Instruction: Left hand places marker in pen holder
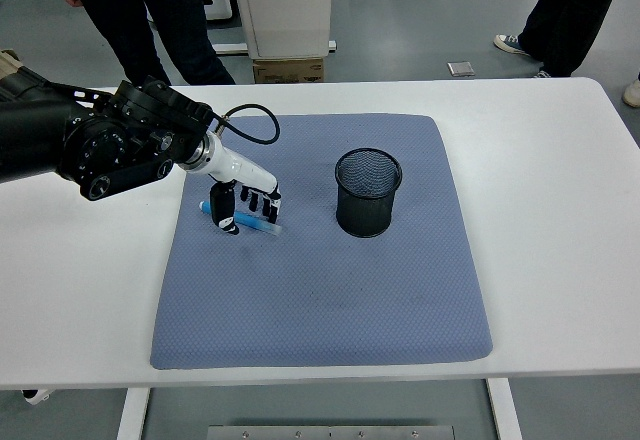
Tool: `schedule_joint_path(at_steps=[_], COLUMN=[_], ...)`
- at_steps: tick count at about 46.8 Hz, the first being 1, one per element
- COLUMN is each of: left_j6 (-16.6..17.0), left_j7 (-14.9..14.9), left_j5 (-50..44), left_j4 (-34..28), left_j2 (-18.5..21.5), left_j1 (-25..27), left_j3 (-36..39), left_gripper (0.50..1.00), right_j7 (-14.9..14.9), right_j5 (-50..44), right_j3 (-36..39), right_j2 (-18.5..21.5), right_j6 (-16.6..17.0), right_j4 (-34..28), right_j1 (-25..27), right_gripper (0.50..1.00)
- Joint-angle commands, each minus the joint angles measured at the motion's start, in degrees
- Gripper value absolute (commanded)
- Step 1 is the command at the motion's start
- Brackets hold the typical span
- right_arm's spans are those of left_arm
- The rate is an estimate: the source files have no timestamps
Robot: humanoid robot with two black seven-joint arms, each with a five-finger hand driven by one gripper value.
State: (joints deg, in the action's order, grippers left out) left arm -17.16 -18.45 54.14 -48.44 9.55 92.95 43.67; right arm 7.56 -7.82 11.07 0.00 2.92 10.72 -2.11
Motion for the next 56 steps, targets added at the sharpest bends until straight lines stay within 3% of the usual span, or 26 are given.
schedule_joint_path(at_steps=[1, 10, 33, 56], left_j6=[0.0, 0.4, 1.0, 1.0], left_j7=[0.1, 0.0, 0.1, 1.5], left_j5=[0.0, 0.3, 2.5, 2.5], left_j4=[0.0, 0.0, 0.0, 0.0], left_j2=[0.0, 0.1, -0.4, -1.0], left_j1=[0.3, 0.3, -0.4, -0.5], left_j3=[0.0, 0.0, 0.0, 0.1], left_gripper=[0.73, 0.748, 0.73, 0.604], right_j7=[0.0, 0.0, 0.0, 0.0], right_j5=[0.0, 0.0, 0.0, 0.0], right_j3=[0.0, 0.0, 0.0, 0.0], right_j2=[0.0, 0.0, 0.0, 0.0], right_j6=[0.1, 0.1, 0.1, 0.0], right_j4=[0.0, 0.0, 0.0, 0.0], right_j1=[0.0, 0.0, 0.0, 0.0], right_gripper=[1.0, 1.0, 1.0, 1.0])
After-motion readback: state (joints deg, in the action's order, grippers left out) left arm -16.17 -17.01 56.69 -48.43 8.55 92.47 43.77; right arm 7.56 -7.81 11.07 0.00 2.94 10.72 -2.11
